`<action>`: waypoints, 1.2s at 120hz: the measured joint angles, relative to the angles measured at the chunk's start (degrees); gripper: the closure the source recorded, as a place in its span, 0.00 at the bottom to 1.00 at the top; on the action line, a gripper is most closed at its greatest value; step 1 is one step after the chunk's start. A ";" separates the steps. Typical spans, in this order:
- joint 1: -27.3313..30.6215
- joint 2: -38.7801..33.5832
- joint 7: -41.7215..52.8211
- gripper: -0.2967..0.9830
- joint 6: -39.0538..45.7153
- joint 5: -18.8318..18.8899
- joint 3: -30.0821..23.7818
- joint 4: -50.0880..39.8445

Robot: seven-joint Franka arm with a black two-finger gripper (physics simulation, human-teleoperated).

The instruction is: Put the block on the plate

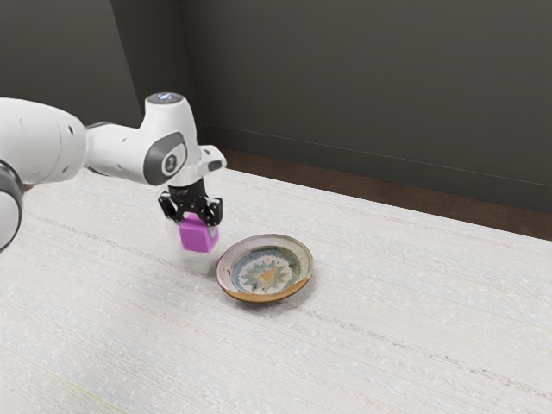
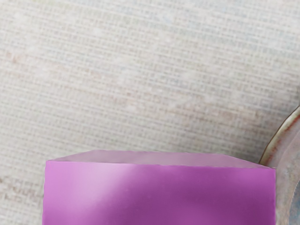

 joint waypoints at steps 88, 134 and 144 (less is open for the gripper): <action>-13.16 -3.57 -0.93 0.29 0.65 -0.81 -1.04 0.73; -10.44 -17.57 5.01 0.24 -18.28 -0.43 -2.21 3.76; -8.89 -18.19 6.86 0.24 -21.34 -0.50 -2.21 5.74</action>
